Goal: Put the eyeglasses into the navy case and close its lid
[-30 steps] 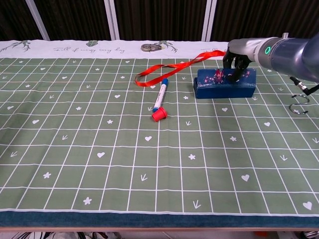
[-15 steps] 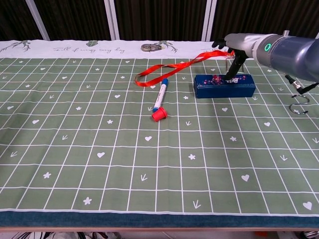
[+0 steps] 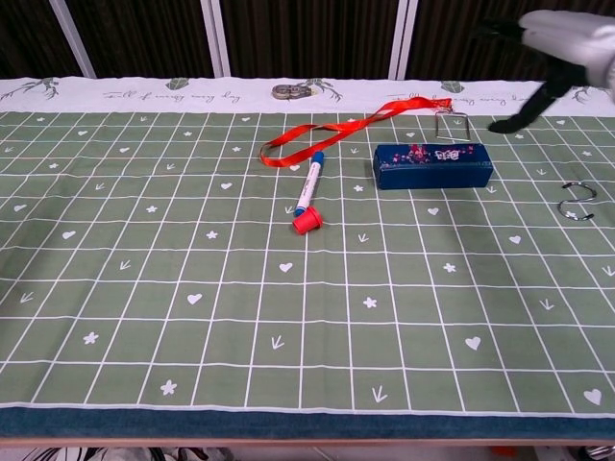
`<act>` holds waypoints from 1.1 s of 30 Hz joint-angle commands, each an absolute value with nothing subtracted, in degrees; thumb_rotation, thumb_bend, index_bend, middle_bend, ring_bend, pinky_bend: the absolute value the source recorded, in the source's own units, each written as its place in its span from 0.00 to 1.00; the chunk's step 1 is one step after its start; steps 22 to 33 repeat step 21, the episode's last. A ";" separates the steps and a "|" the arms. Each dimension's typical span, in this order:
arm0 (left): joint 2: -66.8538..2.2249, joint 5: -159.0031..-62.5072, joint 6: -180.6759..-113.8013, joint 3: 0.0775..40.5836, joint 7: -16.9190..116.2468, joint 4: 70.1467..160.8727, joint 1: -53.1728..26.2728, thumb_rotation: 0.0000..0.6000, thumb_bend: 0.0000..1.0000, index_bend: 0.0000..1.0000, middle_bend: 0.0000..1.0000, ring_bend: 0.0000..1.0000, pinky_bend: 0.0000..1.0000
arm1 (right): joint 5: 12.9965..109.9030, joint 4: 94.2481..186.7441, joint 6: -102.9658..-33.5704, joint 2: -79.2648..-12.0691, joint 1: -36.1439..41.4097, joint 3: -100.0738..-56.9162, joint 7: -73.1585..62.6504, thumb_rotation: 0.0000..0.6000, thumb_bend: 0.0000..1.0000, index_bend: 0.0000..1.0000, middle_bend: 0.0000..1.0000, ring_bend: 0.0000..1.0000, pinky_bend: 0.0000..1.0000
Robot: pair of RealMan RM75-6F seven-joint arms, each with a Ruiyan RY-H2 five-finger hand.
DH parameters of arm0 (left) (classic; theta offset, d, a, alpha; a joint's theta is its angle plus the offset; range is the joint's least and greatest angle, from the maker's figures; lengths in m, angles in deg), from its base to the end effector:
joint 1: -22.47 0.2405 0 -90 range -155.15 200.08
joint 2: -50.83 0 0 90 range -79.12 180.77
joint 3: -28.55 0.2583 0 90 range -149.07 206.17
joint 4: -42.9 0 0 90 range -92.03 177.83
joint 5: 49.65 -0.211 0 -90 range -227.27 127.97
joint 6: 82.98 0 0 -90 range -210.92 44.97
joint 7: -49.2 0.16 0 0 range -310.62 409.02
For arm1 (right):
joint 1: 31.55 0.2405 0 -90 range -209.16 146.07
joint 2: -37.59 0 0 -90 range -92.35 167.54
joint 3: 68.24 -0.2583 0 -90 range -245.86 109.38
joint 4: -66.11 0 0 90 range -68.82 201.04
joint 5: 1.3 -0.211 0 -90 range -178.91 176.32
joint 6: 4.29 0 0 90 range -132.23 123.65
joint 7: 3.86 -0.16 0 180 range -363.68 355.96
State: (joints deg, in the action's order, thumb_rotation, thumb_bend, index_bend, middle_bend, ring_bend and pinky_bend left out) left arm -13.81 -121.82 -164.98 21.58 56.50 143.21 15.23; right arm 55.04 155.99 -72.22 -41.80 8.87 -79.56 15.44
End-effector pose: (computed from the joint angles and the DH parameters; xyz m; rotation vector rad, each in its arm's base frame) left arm -0.3071 0.2191 0.1566 -1.2194 -1.0103 -0.8477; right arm -0.1761 -0.3788 0.0660 1.5411 -0.9045 0.9670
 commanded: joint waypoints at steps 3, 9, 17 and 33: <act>-14.41 -122.78 -165.82 21.86 57.54 143.31 15.40 1.00 0.36 0.12 0.00 0.00 0.00 | 69.45 164.42 -86.36 -33.13 -4.94 -69.35 8.78 1.00 0.22 0.00 0.07 0.12 0.19; -15.44 -125.05 -167.19 22.29 58.70 142.52 15.43 1.00 0.36 0.12 0.00 0.00 0.00 | 77.34 164.09 -96.50 -32.01 -15.45 -61.97 8.31 1.00 0.22 0.00 0.07 0.12 0.19; -15.19 -126.94 -167.73 22.60 57.13 141.37 15.64 1.00 0.36 0.12 0.00 0.00 0.00 | 80.32 158.33 -101.86 -35.90 -22.18 -61.53 10.07 1.00 0.22 0.00 0.06 0.09 0.19; -15.01 -127.78 -167.64 23.19 57.22 141.32 15.78 1.00 0.36 0.12 0.00 0.00 0.00 | 81.17 156.33 -102.02 -36.83 -22.97 -62.82 10.76 1.00 0.22 0.00 0.06 0.09 0.19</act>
